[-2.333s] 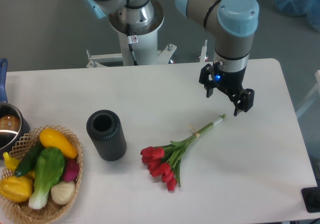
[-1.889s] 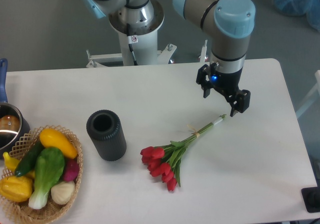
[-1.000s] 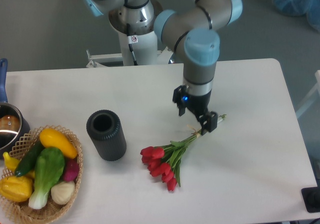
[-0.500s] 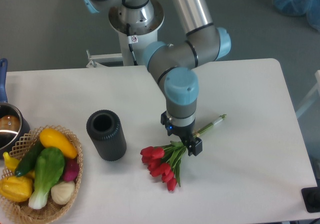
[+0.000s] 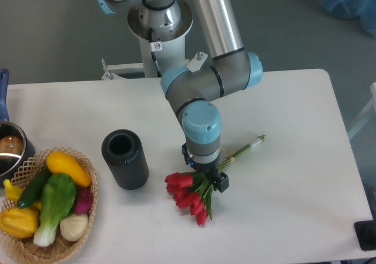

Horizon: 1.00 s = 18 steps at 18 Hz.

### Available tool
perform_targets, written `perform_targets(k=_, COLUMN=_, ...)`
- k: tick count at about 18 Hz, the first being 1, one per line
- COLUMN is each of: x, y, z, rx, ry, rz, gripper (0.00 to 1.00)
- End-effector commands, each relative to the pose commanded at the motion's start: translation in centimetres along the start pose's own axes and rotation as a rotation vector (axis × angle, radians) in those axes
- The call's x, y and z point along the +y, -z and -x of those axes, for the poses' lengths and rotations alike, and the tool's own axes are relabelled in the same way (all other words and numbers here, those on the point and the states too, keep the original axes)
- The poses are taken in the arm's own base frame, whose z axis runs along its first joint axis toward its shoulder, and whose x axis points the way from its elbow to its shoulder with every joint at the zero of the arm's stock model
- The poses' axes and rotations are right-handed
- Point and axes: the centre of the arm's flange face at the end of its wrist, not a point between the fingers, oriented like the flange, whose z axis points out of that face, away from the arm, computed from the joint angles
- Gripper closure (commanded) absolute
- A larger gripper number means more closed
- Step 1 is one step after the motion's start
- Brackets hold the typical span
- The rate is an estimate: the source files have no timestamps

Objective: Pick up the flowers from the table
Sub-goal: 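Close the gripper around the green tulip stems, then lift the gripped tulip bundle up off the table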

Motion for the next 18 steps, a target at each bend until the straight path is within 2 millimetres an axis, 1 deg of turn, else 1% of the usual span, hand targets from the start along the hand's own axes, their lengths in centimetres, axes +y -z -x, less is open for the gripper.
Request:
perform_targets(k=1, x=-0.1, y=0.4, z=-0.1, rx=-0.006, ry=0.009, rz=-0.002, gripper=0.12)
perform_targets(k=2, x=-0.2, y=0.6, z=-0.1, rx=-0.012, ry=0.054, rz=-0.008, gripper=0.2)
perform_targets(k=3, x=-0.3, y=1.0, z=0.2, rx=-0.021, ry=0.116, rz=-0.014, gripper=0.22)
perform_targets(k=4, x=-0.4, y=1.1, z=0.6, rx=-0.029, ry=0.15, rz=-0.015, gripper=0.31)
perform_targets(k=6, x=-0.6, y=1.0, z=0.8, rx=-0.037, ry=0.151, rz=-0.016, gripper=0.65)
perform_targets(k=8, x=-0.6, y=0.7, z=1.1, rx=-0.048, ry=0.149, rz=-0.02, gripper=0.88)
perform_targets(k=9, x=-0.6, y=0.7, z=1.1, rx=-0.048, ry=0.145, rz=-0.02, gripper=0.93)
perform_targets(k=10, x=-0.6, y=0.6, z=1.0, rx=-0.046, ry=0.144, rz=-0.019, gripper=0.94)
perform_targets(k=13, x=-0.3, y=1.0, z=1.1, rx=-0.052, ry=0.141, rz=-0.022, gripper=0.95)
perform_targets(k=14, x=0.1, y=1.3, z=1.3, rx=-0.054, ry=0.149, rz=-0.024, gripper=0.95)
perform_targets(k=16, x=1.0, y=3.2, z=1.7, rx=-0.081, ry=0.162, rz=-0.036, gripper=0.97)
perform_targets(k=17, x=1.7, y=4.6, z=2.1, rx=-0.099, ry=0.171, rz=-0.044, gripper=1.0)
perform_targets(k=18, x=2.5, y=6.4, z=2.4, rx=-0.116, ry=0.166, rz=-0.051, gripper=1.0)
